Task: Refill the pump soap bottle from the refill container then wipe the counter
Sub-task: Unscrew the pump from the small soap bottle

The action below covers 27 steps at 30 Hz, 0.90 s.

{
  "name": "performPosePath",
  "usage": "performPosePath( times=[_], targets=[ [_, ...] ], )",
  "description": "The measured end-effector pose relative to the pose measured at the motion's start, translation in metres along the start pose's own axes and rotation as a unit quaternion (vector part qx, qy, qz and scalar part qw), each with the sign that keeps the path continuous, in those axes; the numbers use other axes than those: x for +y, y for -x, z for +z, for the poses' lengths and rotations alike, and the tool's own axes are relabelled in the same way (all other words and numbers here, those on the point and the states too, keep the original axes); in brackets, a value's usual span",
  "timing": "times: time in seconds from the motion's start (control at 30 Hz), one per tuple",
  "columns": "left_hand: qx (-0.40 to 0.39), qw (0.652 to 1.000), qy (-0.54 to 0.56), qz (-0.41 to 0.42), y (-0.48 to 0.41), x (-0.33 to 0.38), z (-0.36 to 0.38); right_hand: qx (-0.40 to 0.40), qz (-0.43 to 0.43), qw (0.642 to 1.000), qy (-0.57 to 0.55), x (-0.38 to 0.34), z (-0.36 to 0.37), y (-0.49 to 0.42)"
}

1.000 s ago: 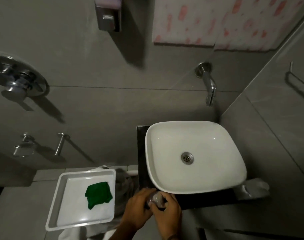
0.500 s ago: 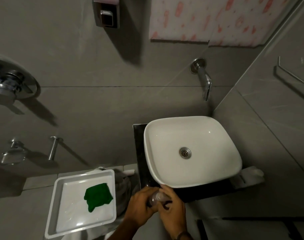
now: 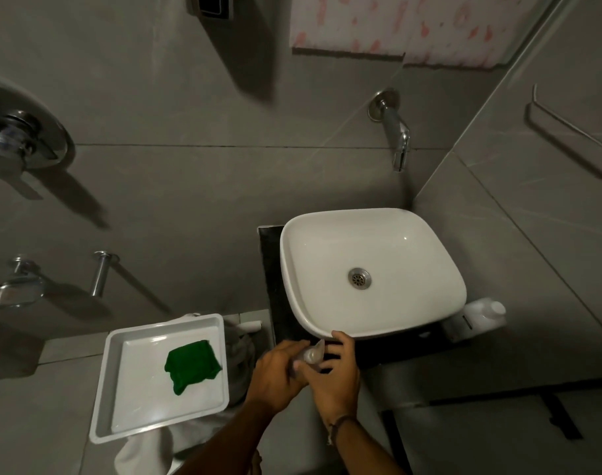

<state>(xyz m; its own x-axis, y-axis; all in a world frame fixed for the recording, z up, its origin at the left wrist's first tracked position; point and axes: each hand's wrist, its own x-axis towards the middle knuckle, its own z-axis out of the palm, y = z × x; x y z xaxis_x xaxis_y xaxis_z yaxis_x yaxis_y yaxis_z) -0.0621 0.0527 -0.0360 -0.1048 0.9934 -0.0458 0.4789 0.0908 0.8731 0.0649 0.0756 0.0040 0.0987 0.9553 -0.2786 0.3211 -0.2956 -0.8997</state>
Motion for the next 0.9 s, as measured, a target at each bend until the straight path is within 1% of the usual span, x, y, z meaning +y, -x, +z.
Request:
performPosePath(
  times=[0.07, 0.13, 0.2, 0.23, 0.37, 0.47, 0.53, 0.73, 0.9],
  targets=[
    [0.002, 1.0, 0.005, -0.001, 0.001, -0.001, 0.001, 0.007, -0.016, 1.0, 0.0, 0.001, 0.003, 0.0],
    [0.0, 1.0, 0.007, 0.0, 0.0, -0.001, 0.001, -0.015, -0.036, 0.999, 0.009, 0.003, 0.0, 0.0],
    [0.0, 1.0, 0.011, 0.004, 0.0, 0.0, 0.001, -0.036, -0.036, 0.999, 0.018, 0.006, -0.005, 0.002],
    [0.002, 1.0, 0.017, 0.007, 0.0, 0.0, 0.001, -0.036, -0.034, 0.999, 0.014, 0.007, -0.005, 0.003],
    [-0.007, 1.0, 0.024, 0.009, 0.001, 0.0, 0.0, 0.008, -0.025, 0.999, 0.019, 0.002, 0.003, 0.001],
    [-0.015, 1.0, 0.025, -0.002, 0.001, 0.0, 0.001, -0.017, -0.037, 0.998, 0.043, 0.005, 0.004, 0.0],
    [-0.019, 0.999, 0.028, -0.007, 0.001, 0.0, 0.001, -0.033, -0.037, 0.998, 0.039, 0.007, 0.001, 0.003],
    [-0.017, 1.0, 0.026, -0.004, 0.003, 0.004, -0.005, 0.021, -0.025, 0.999, 0.004, 0.001, 0.003, 0.003],
    [-0.027, 0.999, 0.002, -0.019, 0.005, 0.007, -0.005, -0.006, -0.023, 1.0, -0.001, -0.002, 0.002, 0.013]
  ],
)
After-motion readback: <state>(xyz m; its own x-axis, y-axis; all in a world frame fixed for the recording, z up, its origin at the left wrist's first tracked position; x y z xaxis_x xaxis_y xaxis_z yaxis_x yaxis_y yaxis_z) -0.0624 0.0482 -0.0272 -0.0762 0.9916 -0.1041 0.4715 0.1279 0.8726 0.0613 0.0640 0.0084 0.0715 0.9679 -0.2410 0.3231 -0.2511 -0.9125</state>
